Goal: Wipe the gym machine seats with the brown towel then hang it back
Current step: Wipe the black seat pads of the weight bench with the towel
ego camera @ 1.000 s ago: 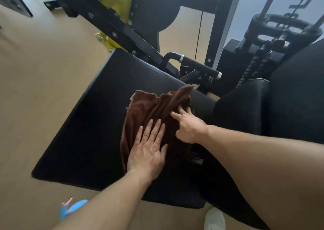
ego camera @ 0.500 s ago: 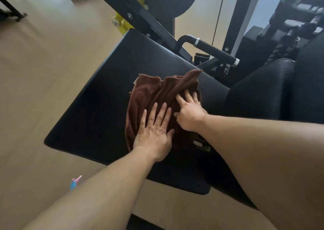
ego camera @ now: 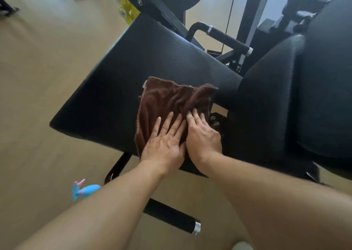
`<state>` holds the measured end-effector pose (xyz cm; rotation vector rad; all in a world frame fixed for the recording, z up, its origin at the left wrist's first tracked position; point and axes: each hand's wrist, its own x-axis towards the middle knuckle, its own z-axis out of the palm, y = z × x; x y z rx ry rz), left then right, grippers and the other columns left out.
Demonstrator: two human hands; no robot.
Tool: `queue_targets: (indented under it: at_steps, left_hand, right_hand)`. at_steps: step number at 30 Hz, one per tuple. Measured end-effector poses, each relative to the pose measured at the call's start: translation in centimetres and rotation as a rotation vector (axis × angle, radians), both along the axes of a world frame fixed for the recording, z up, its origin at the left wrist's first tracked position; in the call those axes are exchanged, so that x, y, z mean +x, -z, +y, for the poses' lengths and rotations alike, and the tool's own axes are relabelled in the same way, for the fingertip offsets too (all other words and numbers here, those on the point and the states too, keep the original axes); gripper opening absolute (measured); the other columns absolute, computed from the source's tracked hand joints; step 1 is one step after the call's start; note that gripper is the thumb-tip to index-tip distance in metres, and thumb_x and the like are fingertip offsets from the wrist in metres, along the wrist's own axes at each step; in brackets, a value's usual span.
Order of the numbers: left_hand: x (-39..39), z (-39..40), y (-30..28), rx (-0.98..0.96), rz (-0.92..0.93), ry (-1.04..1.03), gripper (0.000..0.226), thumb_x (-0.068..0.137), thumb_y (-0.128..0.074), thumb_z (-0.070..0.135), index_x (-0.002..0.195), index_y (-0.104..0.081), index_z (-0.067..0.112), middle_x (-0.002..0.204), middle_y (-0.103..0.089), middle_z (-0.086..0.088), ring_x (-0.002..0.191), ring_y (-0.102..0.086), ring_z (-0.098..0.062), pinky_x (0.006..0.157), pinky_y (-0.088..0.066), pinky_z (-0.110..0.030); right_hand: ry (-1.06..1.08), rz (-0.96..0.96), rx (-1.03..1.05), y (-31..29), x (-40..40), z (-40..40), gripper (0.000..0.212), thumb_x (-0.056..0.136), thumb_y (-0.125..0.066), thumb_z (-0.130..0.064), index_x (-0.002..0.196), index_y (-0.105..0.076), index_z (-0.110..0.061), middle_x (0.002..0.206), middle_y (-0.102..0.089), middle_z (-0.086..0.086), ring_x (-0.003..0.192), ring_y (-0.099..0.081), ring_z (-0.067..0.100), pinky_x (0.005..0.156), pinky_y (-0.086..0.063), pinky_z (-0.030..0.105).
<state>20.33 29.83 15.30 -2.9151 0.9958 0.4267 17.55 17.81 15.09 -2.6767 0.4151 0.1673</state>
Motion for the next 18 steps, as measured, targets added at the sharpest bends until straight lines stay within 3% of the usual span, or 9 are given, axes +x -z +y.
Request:
queue_targets:
  at_steps: [6,11,14,16,18]
  left_hand:
    - [-5.6,2.5,0.7,-0.094,0.068,0.062,0.069,0.099,-0.025,0.048,0.157,0.006,0.029,0.163,0.014,0.012,0.145,0.032,-0.007,0.121,0.013,-0.043]
    - [-8.4,3.8,2.4,-0.036,0.022,0.154,0.077,0.091,-0.043,0.052,0.157,-0.016,0.021,0.166,-0.012,0.004,0.154,0.005,-0.016,0.119,-0.005,-0.047]
    - [-8.6,3.8,2.3,-0.029,0.011,0.181,0.079,0.09,-0.042,0.054,0.156,-0.012,0.022,0.166,-0.007,0.004,0.153,0.008,-0.016,0.119,-0.002,-0.047]
    - [-8.6,3.8,2.2,-0.047,0.014,0.169,0.077,0.093,-0.037,0.053,0.156,-0.005,0.024,0.166,0.002,0.007,0.151,0.017,-0.013,0.12,0.006,-0.045]
    - [-8.6,3.8,2.0,-0.068,0.005,0.137,0.072,0.094,-0.036,0.049,0.156,-0.009,0.025,0.166,-0.003,0.007,0.152,0.013,-0.012,0.12,0.003,-0.044]
  right_hand:
    - [-0.05,0.078,0.067,0.7,-7.0,1.3,0.062,0.107,-0.037,-0.014,0.16,-0.005,-0.017,0.168,-0.001,0.002,0.154,-0.004,0.018,0.116,-0.033,0.033]
    - [0.012,0.11,0.185,2.5,-11.0,2.1,0.078,0.1,-0.048,-0.003,0.16,0.0,-0.017,0.166,0.01,0.0,0.155,0.006,0.021,0.124,-0.02,0.038]
    - [0.014,0.097,0.125,3.2,-12.4,2.2,0.089,0.094,-0.054,-0.002,0.159,0.006,-0.017,0.166,0.014,0.0,0.154,0.009,0.02,0.123,-0.022,0.035]
    - [0.025,0.093,0.111,3.4,-12.8,2.6,0.095,0.093,-0.056,-0.007,0.157,0.013,-0.019,0.161,0.025,-0.003,0.151,0.018,0.018,0.125,-0.012,0.033]
    - [0.034,0.081,0.132,3.3,-12.5,3.1,0.095,0.095,-0.055,-0.015,0.157,0.016,-0.022,0.159,0.028,-0.006,0.149,0.024,0.017,0.124,0.003,0.031]
